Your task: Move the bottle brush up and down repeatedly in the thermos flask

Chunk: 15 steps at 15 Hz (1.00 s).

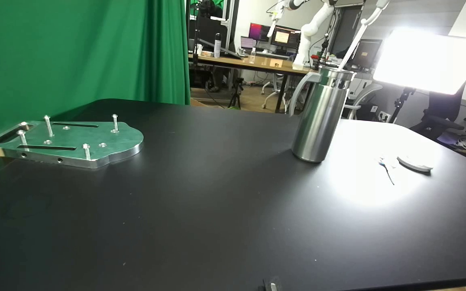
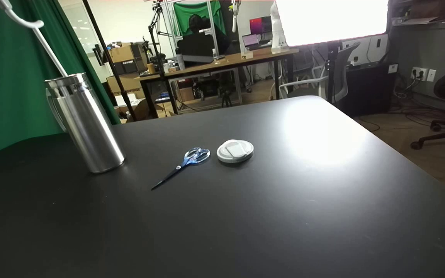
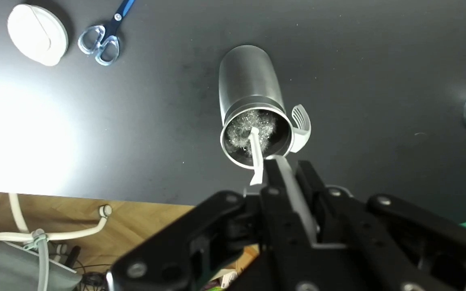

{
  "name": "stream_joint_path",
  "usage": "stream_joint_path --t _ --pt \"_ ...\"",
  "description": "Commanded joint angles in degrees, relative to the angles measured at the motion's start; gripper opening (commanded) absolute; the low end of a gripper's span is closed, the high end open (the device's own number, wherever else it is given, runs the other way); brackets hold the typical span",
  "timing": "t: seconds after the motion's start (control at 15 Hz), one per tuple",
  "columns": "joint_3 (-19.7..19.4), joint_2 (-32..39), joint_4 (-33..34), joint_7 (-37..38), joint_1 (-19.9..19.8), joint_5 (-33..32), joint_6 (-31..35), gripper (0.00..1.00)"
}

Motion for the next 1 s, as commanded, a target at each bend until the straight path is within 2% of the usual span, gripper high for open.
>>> stream_joint_path --t 0.0,0.4,0.93 --pt "-0.6 -0.8 -1.2 -0.2 0.0 -0.6 0.1 0.04" --pt "0.7 6.4 -2.4 2.6 -0.6 -3.1 2.0 0.04" --pt "1.8 17.3 0.0 7.6 -1.1 -7.2 5.0 0.04"
